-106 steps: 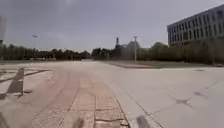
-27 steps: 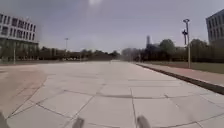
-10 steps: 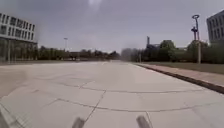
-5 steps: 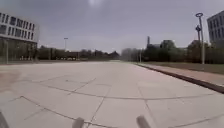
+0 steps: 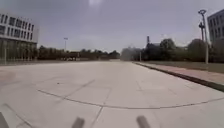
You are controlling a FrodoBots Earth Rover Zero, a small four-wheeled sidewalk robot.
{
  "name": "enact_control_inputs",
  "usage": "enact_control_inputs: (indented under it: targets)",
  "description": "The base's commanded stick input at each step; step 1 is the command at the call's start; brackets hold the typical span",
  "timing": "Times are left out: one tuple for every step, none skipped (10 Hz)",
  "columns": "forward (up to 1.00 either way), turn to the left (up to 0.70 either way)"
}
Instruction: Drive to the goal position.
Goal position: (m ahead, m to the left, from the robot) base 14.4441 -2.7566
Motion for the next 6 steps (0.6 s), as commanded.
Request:
enact_control_inputs:
  targets:
    - [0.7,0.0]
    - [0.7,0.0]
    - [0.7,0.0]
    - [0.7,-0.14]
    - [0.7,-0.27]
    - [0.7,-0.22]
